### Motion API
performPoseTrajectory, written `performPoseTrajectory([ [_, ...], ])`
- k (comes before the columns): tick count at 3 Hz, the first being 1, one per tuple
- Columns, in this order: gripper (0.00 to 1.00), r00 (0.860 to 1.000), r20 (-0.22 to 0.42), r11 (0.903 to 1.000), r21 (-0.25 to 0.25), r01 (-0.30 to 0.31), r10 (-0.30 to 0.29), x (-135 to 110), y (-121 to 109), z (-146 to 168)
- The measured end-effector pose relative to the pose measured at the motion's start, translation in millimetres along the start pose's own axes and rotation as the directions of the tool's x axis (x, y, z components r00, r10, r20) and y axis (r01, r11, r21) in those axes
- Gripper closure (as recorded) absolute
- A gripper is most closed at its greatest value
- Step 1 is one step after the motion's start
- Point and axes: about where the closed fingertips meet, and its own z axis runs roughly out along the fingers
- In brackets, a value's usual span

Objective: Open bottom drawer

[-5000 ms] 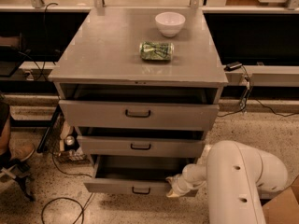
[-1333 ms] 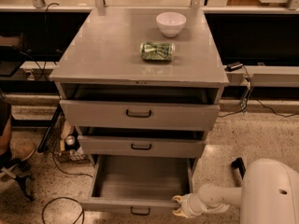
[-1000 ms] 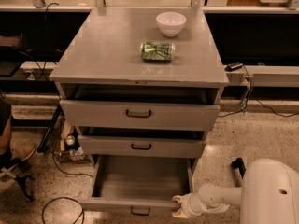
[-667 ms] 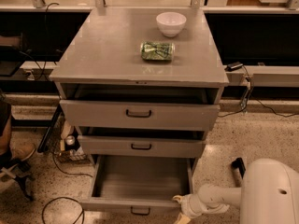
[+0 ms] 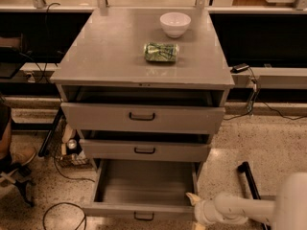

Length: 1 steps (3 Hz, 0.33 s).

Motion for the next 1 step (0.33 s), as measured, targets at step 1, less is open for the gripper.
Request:
performPoseTrajectory([
  [1, 0.0, 0.999, 0.001, 0.9914, 0.125, 0.038, -0.039, -3.4, -4.9, -68.4],
])
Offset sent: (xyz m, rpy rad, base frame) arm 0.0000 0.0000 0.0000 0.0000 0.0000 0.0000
